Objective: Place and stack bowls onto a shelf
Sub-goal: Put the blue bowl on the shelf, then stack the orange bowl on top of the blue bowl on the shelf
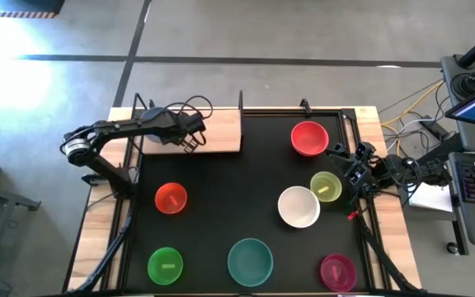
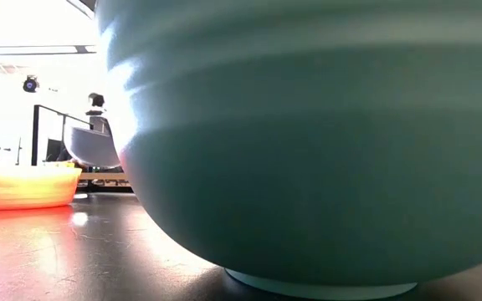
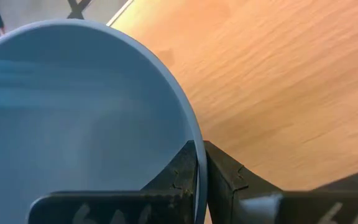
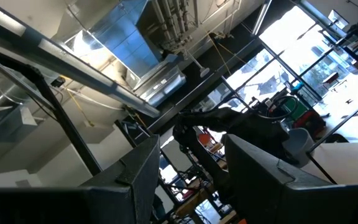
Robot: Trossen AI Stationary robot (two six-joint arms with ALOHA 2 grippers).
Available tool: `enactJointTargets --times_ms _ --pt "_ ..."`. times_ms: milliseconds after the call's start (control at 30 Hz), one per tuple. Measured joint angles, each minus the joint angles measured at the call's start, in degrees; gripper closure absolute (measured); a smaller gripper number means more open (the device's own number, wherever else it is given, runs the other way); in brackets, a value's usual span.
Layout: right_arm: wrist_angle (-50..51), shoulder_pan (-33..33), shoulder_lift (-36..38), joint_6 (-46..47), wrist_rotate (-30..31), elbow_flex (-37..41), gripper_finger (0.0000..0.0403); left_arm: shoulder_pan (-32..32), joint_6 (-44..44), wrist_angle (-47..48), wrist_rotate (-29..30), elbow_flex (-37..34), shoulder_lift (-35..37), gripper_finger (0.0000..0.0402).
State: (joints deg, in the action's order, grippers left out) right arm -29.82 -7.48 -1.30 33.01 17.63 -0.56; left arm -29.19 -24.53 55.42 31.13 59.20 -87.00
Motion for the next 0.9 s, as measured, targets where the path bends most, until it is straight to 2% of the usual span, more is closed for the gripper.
enactJointTargets --times_ms 200,633,900 --pt "0.00 0.01 -0.01 0.00 0.00 -0.01 0.0232 0.02 0.02 -1.78 -2.42 -0.07 0.00 0.0378" --pt "0.00 0.00 0.00 0.00 -0.01 -0.01 0.0232 0.26 -0.75 -1.51 -2.62 -0.09 0.07 0.0277" --pt "0.00 -0.01 0.00 0.00 0.00 -0.02 0.0232 2.34 4.46 -1.16 -1.31 1.20 3.20 0.0268"
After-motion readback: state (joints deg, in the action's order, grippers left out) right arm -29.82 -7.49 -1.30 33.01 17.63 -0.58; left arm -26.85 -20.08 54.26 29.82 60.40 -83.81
